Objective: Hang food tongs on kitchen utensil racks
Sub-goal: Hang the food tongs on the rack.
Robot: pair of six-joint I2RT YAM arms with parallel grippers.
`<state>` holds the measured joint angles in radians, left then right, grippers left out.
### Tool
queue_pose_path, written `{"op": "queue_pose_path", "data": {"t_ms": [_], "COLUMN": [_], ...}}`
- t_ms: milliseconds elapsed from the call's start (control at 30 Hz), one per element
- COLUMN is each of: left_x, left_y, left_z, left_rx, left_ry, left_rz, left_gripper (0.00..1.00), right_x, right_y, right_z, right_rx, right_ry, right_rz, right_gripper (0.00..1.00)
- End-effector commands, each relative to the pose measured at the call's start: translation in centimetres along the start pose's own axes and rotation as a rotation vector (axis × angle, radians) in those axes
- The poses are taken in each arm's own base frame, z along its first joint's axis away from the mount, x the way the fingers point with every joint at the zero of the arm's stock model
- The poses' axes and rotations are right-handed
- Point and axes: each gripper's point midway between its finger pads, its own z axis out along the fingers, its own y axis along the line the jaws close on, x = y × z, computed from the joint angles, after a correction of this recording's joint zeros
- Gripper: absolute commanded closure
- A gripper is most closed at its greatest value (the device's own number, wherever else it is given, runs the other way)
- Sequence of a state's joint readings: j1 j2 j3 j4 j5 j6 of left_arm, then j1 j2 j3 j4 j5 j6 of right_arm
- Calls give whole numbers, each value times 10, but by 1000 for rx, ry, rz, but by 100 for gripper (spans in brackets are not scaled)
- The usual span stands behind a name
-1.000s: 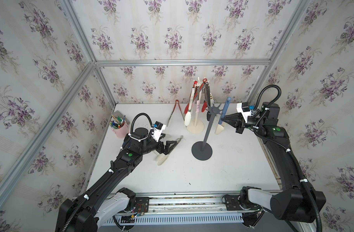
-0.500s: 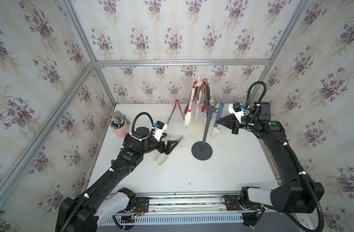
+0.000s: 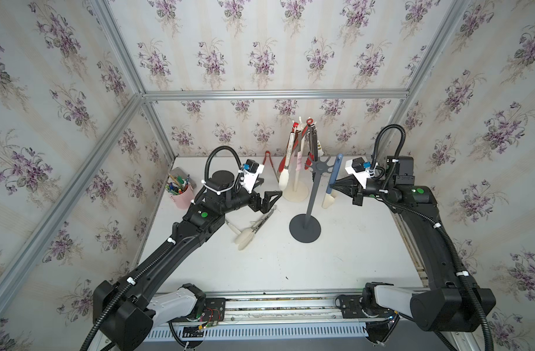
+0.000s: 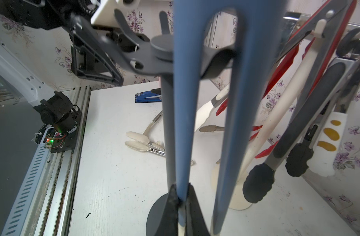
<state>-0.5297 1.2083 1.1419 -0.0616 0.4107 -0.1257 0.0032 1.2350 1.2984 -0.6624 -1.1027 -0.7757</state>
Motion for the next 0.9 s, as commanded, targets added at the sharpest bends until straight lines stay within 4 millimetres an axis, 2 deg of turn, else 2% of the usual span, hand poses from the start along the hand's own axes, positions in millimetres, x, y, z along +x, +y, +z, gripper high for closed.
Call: {"op": "queue_pose_path", "data": {"t_ms": [0,167,367,500,667,767,867], "left_x": [-44,-106,-144,-149,-153,-144,-137], "left_y": [-7,-24,-62,-85,-108,-121,-122], "left_z": [4,17,43,68,83,92,95], "left_rx": [-19,-64,-97,-66,-26,-16,-28], "left_ry": [-63,-104,-125,-102,-101,-72,-39], "left_rz": [20,133,323,398,417,467,483], "left_gripper": [1,1,1,1,1,1,1], "right_x": [-13,-14,-12,-12,-12,-13,-14], "right_y": [1,2,3,3,2,2,2], "right_z": [-4,-6,-7,-6,-6,-6,-6], "right_rx": [4,0,2,-5,-1,-4,-3], "right_ry": [-21,-9,6,3,3,0,-1], "right_rz": [-46,-38,-36,-32,-33,-36,-36], "right_gripper": [100,100,100,100,100,100,100]}}
